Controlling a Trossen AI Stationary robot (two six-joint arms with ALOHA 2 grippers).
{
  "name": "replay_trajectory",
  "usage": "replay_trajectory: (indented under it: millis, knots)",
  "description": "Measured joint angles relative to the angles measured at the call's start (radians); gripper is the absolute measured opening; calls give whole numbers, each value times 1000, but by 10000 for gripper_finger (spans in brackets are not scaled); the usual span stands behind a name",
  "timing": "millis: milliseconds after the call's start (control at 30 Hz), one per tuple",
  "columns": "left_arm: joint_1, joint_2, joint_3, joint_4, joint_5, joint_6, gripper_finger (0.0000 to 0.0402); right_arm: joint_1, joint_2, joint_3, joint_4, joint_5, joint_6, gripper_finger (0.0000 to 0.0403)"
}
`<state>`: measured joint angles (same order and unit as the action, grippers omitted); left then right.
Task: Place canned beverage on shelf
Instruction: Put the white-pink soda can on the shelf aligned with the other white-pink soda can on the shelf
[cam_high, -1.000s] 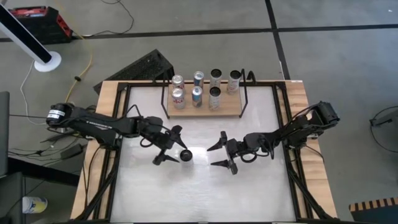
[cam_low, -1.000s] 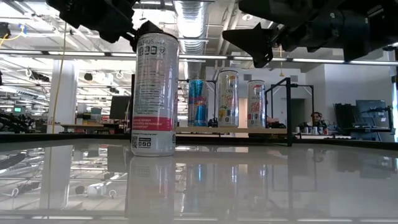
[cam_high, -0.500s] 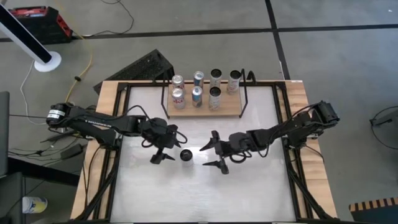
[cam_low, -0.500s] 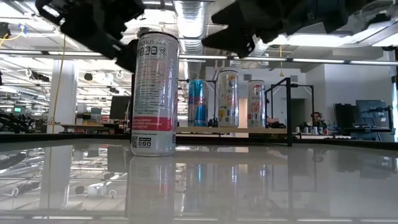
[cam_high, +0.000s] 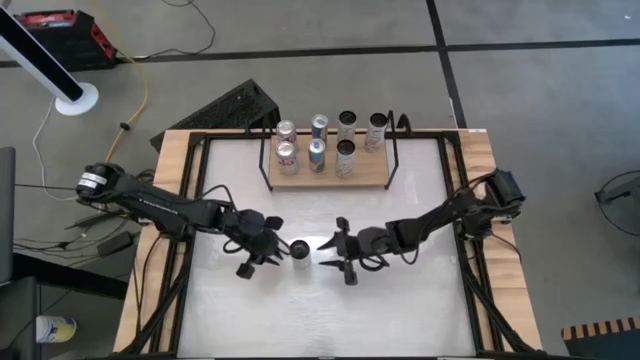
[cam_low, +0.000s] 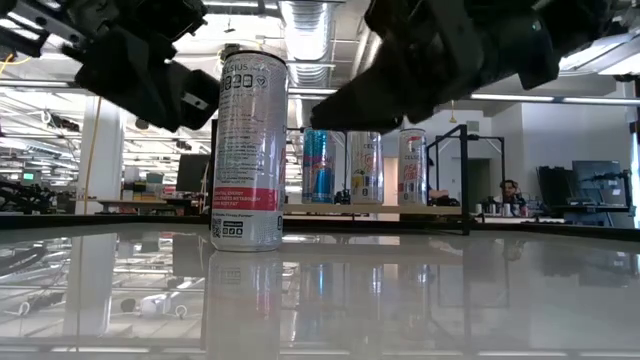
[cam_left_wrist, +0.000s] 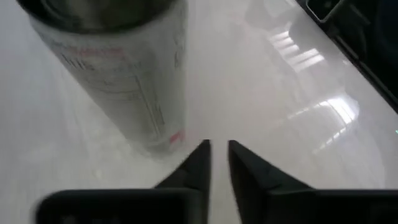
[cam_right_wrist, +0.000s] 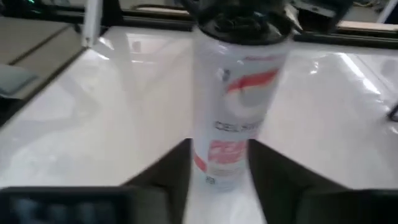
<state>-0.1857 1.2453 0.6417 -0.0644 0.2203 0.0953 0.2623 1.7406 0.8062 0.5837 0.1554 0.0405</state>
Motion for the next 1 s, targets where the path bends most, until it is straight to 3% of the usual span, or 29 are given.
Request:
replay_trajectory:
  millis: [67,167,200,467,633,1000]
  knots:
    - [-4,0,-9,14,1,0,13,-1,1,0,-5,24,-19,131]
    - [-4,0,-10,47,-1,-1,5,-14,-2,0,-3,30,-52,36]
    - [-4,0,-10,57,-1,-1,3,-22,-2,0,-5,30,-63,21]
    - [-4,0,-11,151,-19,9,0,-99,-2,0,23,26,-65,15]
    - [-4,0,-11,157,-25,9,0,-128,-2,0,72,-74,-72,15]
    - [-3,0,-11,179,-56,35,0,-104,-2,20,95,-79,-88,15]
